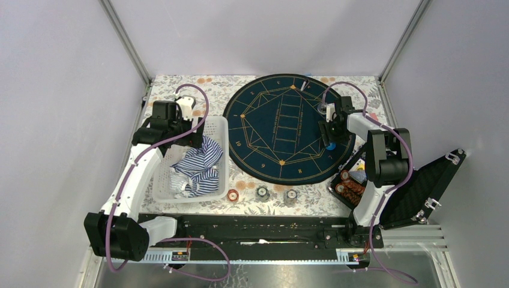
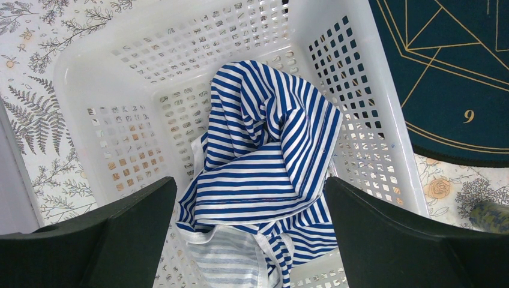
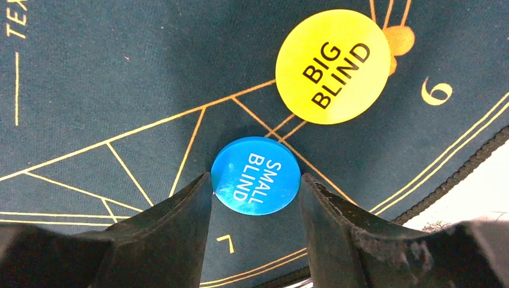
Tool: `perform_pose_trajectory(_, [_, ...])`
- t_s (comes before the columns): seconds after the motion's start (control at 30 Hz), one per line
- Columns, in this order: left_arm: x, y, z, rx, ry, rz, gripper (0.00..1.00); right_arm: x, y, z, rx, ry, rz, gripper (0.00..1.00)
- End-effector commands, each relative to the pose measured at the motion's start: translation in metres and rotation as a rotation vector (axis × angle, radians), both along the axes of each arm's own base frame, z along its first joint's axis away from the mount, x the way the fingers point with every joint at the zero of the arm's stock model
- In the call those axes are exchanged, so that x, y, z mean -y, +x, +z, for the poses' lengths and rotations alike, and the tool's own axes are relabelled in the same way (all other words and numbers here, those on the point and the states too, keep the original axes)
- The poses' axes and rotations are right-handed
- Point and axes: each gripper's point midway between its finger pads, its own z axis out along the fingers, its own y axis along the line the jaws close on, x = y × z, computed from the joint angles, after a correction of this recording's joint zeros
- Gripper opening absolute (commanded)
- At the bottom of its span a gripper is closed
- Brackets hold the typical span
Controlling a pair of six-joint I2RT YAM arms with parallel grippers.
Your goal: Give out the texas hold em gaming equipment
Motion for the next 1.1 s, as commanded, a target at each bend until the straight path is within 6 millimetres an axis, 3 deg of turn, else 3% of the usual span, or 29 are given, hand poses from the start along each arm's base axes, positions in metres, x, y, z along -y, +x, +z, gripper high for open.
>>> perform_pose_trajectory(0.0, [0.000, 0.008, 0.008, 0.042, -0.007, 0.000, 0.99, -0.014, 0.012, 0.007, 0.034, 0.024, 0.031, 0.57])
perform_pose_trajectory(0.37, [0.001, 0.007, 0.010, 0.048, -0.009, -0.005, 0.99, -0.039, -0.001, 0.008, 0.030, 0.028, 0.102, 0.52])
perform_pose_trajectory(1.07, [0.002, 0.007, 0.010, 0.048, -0.014, -0.008, 0.99, -0.055, -0.026, -0.001, -0.019, 0.026, 0.147, 0.54])
